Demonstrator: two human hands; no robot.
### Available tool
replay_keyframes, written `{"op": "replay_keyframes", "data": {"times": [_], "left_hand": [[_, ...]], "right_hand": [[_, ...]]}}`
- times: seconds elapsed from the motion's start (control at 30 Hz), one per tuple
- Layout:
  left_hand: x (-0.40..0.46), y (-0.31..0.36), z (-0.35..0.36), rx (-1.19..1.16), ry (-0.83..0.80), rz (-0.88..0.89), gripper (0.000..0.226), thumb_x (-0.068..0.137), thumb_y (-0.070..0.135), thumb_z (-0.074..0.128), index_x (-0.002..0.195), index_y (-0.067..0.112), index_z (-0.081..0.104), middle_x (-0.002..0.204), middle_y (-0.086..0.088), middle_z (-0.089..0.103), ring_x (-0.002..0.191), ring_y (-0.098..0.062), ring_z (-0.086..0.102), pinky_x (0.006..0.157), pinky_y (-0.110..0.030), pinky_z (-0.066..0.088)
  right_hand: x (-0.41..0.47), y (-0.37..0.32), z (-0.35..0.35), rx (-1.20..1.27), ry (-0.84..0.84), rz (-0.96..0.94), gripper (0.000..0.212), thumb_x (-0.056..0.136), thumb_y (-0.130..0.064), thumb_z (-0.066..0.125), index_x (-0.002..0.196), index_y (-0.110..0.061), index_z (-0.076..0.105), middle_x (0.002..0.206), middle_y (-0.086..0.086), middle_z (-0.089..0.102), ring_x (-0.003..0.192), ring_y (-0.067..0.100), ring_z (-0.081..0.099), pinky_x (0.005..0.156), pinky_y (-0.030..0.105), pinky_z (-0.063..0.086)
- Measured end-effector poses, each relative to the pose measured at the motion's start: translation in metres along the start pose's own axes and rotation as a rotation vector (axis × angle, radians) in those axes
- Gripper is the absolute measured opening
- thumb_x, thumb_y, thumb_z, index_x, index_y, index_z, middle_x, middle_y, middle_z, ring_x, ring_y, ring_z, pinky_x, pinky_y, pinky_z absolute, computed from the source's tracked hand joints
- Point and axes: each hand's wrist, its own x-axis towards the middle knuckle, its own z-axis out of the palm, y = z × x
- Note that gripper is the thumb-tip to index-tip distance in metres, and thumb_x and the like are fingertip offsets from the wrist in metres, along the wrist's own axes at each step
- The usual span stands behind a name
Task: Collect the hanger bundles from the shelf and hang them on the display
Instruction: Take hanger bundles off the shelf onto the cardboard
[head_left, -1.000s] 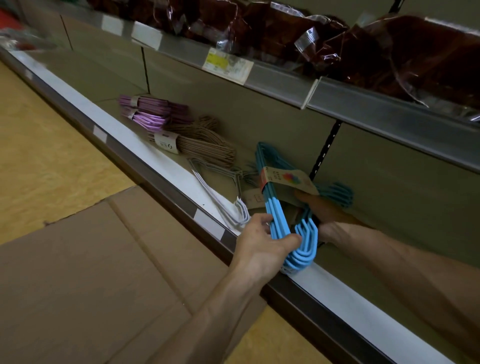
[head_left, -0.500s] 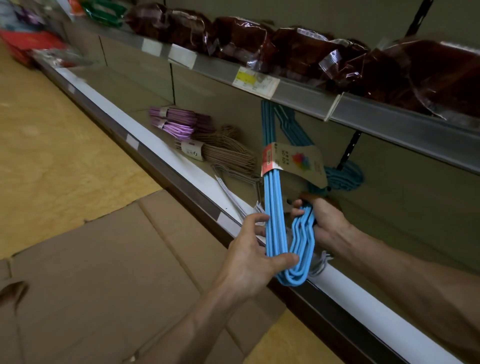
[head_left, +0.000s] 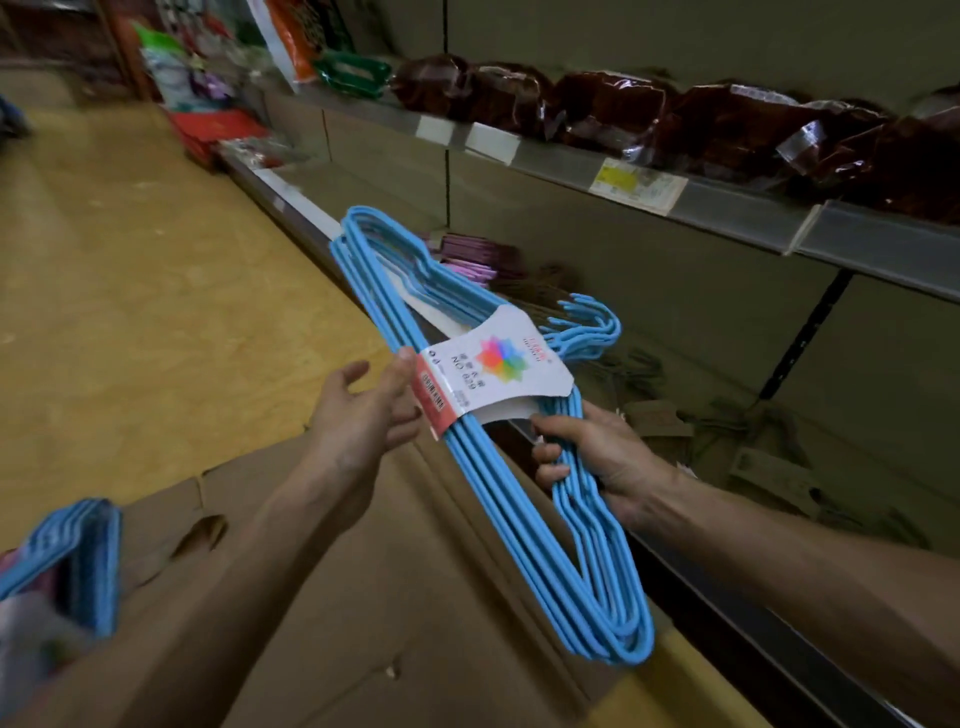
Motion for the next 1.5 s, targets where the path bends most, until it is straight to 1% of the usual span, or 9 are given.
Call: {"op": "replay_keyframes", "data": {"times": [0.13,0.23,0.3,0.43,0.6,0.8,1.1,1.3,1.5], "left_hand": [[0.004,0.024,-0.044,-0.117,0.068,0.007,0.065,0.09,0.038,0.069,0.141,0.006,0.045,0.11,-0.01,0.067,0.085,-0.022,0.07,0.063,-0.032,0.057],[-0.003,0.039,-0.069,-0.168,0.187,0.006,0.029,0.091,0.033,0.069,0.105,0.01,0.058,0.098,-0.011,0.062,0.079,-0.025,0.068,0.071,-0.039,0.06],[-0.009,0.044,-0.083,-0.203,0.269,-0.037,0.02,0.093,0.028,0.067,0.095,0.012,0.055,0.085,-0.006,0.055,0.068,-0.023,0.062,0.06,-0.032,0.058],[-0.014,0.046,-0.116,-0.233,0.367,-0.059,0.015,0.099,0.02,0.057,0.106,0.011,0.047,0.076,-0.005,0.04,0.056,-0.019,0.038,0.05,-0.03,0.045],[-0.02,0.056,-0.154,-0.237,0.355,-0.094,0.018,0.098,0.018,0.054,0.084,0.015,0.042,0.069,-0.002,0.033,0.054,-0.018,0.033,0.041,-0.023,0.042],[-0.027,0.067,-0.198,0.073,0.355,-0.136,0.016,0.098,0.018,0.058,0.106,0.005,0.056,0.097,-0.014,0.064,0.077,-0.028,0.065,0.063,-0.037,0.052],[-0.019,0.078,-0.246,0.391,0.476,0.011,0.043,0.096,0.02,0.061,0.136,0.006,0.053,0.12,-0.015,0.062,0.098,-0.028,0.065,0.08,-0.037,0.052],[-0.036,0.069,-0.207,0.562,0.228,0.245,0.036,0.094,0.028,0.064,0.13,0.024,0.058,0.104,0.002,0.071,0.097,-0.015,0.068,0.088,-0.033,0.053],[-0.035,0.061,-0.17,0.649,-0.071,0.269,0.072,0.089,0.038,0.069,0.149,0.041,0.03,0.118,0.005,0.067,0.107,-0.009,0.065,0.093,-0.031,0.053]], "right_hand": [[-0.001,0.019,0.028,-0.086,-0.152,0.064,0.026,0.096,0.009,0.049,0.11,-0.013,0.046,0.069,0.006,0.047,0.046,0.01,0.041,0.038,0.018,0.028],[-0.004,0.033,0.049,-0.146,-0.219,0.102,0.023,0.096,0.008,0.052,0.108,-0.011,0.047,0.067,0.005,0.048,0.047,0.01,0.041,0.038,0.019,0.03],[-0.006,0.044,0.062,-0.204,-0.236,0.134,0.02,0.095,0.007,0.055,0.106,-0.009,0.049,0.063,0.003,0.048,0.047,0.01,0.04,0.039,0.019,0.03],[-0.012,0.066,0.089,-0.25,-0.251,0.239,0.013,0.094,0.002,0.059,0.094,-0.008,0.051,0.064,0.002,0.042,0.047,0.01,0.036,0.04,0.021,0.027],[-0.015,0.079,0.12,-0.242,-0.356,0.454,0.016,0.096,-0.007,0.054,0.082,-0.01,0.048,0.063,0.0,0.042,0.045,0.008,0.026,0.038,0.018,0.022],[-0.021,0.098,0.143,-0.282,-0.342,0.394,0.027,0.094,0.003,0.046,0.077,-0.016,0.035,0.06,0.0,0.031,0.045,0.01,0.023,0.04,0.021,0.019],[-0.025,0.127,0.166,-0.422,-0.223,0.181,0.047,0.088,0.013,0.047,0.114,-0.025,0.058,0.061,0.001,0.039,0.043,0.012,0.03,0.04,0.023,0.026],[-0.026,0.145,0.177,-0.561,-0.117,0.048,0.043,0.084,0.002,0.064,0.114,-0.027,0.056,0.075,0.006,0.054,0.046,0.012,0.042,0.043,0.026,0.036],[-0.034,0.159,0.185,-0.74,-0.115,-0.087,0.046,0.078,-0.017,0.079,0.114,-0.032,0.052,0.084,-0.004,0.066,0.058,0.003,0.057,0.05,0.022,0.044]]}}
